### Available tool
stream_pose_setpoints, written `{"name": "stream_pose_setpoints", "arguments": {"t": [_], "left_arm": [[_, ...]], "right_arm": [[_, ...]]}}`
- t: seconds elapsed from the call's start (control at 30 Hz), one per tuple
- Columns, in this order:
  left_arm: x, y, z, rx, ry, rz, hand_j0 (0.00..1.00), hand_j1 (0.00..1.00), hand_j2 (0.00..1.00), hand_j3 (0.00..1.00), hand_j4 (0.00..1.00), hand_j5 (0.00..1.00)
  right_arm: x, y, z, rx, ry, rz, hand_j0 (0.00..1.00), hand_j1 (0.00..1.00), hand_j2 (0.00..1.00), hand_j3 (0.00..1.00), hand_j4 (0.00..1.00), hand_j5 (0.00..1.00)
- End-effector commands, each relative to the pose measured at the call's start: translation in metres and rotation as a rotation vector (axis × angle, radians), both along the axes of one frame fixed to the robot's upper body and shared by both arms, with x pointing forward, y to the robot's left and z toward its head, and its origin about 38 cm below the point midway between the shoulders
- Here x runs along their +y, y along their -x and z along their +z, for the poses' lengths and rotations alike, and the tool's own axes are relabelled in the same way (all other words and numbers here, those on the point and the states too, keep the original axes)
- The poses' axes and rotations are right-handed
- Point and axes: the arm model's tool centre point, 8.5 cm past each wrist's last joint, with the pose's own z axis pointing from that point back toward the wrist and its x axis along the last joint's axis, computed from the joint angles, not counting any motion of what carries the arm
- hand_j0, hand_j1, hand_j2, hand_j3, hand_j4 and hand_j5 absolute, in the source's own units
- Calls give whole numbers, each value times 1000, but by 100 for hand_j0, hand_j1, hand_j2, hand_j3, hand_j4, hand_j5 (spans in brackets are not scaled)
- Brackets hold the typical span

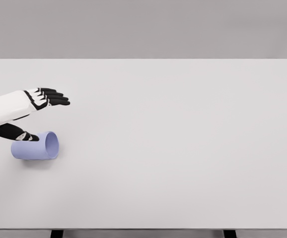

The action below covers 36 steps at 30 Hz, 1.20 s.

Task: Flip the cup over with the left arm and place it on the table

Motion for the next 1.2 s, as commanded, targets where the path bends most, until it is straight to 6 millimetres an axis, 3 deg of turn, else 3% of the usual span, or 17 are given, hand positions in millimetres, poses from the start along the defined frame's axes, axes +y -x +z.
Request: {"name": "stream_pose_setpoints", "arguments": {"t": [0.0,0.27,0.33,0.4,0.43,0.5,0.57,0.7,0.77,0.83,1.0,1.17], "left_arm": [[-2,1,1,3,8,-5,100,100,100,100,100,100],[-12,1,-12,50,20,-22,100,100,100,100,100,100],[-14,-13,-14,109,49,86,100,100,100,100,100,100],[15,-36,2,207,-3,354,100,100,100,100,100,100],[39,-33,23,197,-102,411,100,100,100,100,100,100],[58,-18,70,64,-55,343,100,100,100,100,100,100],[72,-12,85,-21,-57,392,100,100,100,100,100,100],[60,-3,71,51,-2,270,100,100,100,100,100,100],[53,5,54,261,182,219,100,100,100,100,100,100],[44,7,37,358,202,167,100,100,100,100,100,100],[35,2,-17,534,254,302,100,100,100,100,100,100],[26,3,-34,578,276,308,100,100,100,100,100,100]], "right_arm": [[0,0,0,0,-1,-1,100,100,100,100,100,100],[0,0,0,0,0,2,100,100,100,100,100,100],[0,0,0,0,0,2,100,100,100,100,100,100],[0,0,0,0,0,2,100,100,100,100,100,100],[0,0,0,0,0,2,100,100,100,100,100,100],[0,0,0,0,0,2,100,100,100,100,100,100],[0,0,0,0,0,2,100,100,100,100,100,100],[0,0,0,-1,-1,2,100,100,100,100,100,100],[0,0,0,0,0,2,100,100,100,100,100,100],[0,0,0,0,0,2,100,100,100,100,100,100],[0,0,0,0,0,2,100,100,100,100,100,100],[0,0,0,0,0,2,100,100,100,100,100,100]]}}
